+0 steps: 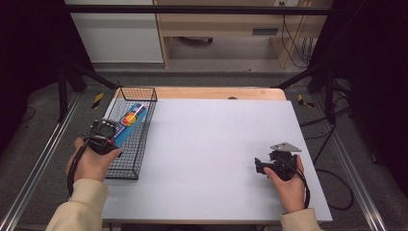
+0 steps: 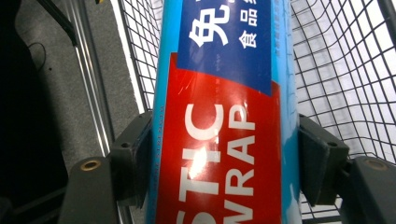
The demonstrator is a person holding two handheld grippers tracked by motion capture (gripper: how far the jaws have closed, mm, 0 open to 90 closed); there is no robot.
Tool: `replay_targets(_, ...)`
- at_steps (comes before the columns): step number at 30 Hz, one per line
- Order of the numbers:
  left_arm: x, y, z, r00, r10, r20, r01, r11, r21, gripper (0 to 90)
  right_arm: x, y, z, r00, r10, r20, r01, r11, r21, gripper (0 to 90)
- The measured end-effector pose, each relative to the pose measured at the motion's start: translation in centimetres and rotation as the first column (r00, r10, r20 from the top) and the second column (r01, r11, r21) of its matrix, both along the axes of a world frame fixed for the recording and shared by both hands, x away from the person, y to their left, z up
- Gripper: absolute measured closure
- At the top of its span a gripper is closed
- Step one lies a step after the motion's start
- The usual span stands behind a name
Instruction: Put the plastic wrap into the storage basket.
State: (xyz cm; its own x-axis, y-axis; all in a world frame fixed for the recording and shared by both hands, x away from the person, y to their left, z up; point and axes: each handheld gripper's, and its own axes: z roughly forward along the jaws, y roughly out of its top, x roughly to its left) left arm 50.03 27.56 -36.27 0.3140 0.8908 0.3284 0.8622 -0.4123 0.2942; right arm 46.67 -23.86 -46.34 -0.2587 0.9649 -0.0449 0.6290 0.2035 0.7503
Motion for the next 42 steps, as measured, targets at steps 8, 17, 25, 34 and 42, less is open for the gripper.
replay_targets(8,0.2,-0.1,-0.2,0.9998,-0.006,-0.019,0.006,0.9999,0.010,31.5,0.0,0.0,-0.1,0.9999,0.003,-0.010,-0.003,1.000,0.001,8.0)
replay_targets(17,0.3,0.0,-0.7,0.9987,-0.010,-0.051,0.011,0.9998,0.019,31.5,0.1,0.1,-0.2,0.9999,0.008,-0.015,-0.008,1.000,0.000,7.9)
replay_targets(25,0.5,0.0,-1.0,0.9979,-0.016,-0.063,0.018,0.9995,0.025,31.5,0.1,0.3,-0.3,0.9996,0.013,-0.026,-0.013,1.000,0.000,8.4)
replay_targets(34,0.7,-0.1,-1.2,0.9970,-0.013,-0.077,0.016,0.9993,0.033,31.5,0.1,0.3,-0.3,0.9995,0.017,-0.027,-0.017,1.000,-0.001,7.8)
replay_targets(42,0.9,0.0,-1.1,0.9960,-0.010,-0.089,0.013,0.9994,0.032,31.5,0.2,0.3,-0.4,0.9994,0.020,-0.030,-0.020,1.000,-0.003,7.5)
